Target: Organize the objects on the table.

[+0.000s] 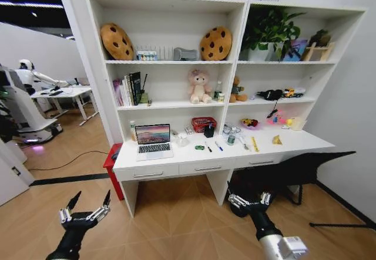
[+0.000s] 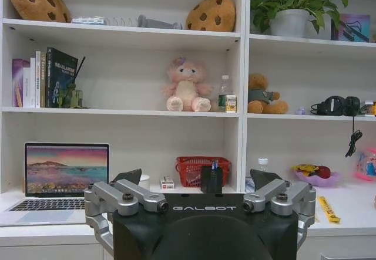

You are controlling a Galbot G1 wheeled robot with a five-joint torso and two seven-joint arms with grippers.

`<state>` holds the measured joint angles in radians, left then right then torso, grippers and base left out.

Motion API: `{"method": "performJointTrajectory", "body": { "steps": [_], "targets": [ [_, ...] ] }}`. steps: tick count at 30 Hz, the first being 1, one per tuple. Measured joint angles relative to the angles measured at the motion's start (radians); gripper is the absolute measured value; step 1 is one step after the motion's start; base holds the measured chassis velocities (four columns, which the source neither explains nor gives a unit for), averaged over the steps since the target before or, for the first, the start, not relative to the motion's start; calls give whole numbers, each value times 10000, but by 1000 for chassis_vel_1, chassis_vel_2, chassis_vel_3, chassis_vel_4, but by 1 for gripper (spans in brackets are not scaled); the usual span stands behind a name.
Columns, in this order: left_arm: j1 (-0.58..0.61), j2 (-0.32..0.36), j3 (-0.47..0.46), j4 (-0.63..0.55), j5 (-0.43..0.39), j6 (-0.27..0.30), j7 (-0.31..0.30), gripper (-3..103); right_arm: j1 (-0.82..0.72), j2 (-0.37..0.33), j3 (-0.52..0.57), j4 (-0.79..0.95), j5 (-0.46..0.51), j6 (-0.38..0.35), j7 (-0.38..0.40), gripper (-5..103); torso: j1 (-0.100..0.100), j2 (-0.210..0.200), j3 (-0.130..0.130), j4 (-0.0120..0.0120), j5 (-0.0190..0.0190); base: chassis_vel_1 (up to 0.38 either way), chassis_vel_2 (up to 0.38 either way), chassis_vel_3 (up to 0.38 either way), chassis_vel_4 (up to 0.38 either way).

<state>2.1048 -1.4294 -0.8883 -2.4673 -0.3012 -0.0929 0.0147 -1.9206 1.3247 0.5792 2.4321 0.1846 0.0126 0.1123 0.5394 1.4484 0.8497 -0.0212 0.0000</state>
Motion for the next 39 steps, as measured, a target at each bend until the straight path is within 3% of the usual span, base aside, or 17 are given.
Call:
{"method": "performJointTrajectory", "body": {
  "steps": [19, 20, 30, 39],
  "targets": [
    [203, -6, -2, -148, 191, 2, 96, 98, 262, 227, 12, -55, 254, -137, -98, 100, 0, 0, 0, -2, 0, 0, 0, 0, 0],
    [213, -38, -5, -169, 195, -2, 103, 94, 307, 206, 17, -82, 275, -160, -101, 100, 0, 0, 0, -1, 1, 0, 0, 0, 0],
    [200, -130, 85, -85, 392, -33, 165, 98, 322, 214, 35, -150, 340, -187, -146, 100, -1, 0, 0, -1, 0, 0, 0, 0, 0],
    [194, -180, 89, -57, 510, -50, 165, 97, 316, 242, -4, -157, 477, -176, -179, 100, -1, 0, 0, 1, 4, -113, 114, 144, -128]
  ]
}}
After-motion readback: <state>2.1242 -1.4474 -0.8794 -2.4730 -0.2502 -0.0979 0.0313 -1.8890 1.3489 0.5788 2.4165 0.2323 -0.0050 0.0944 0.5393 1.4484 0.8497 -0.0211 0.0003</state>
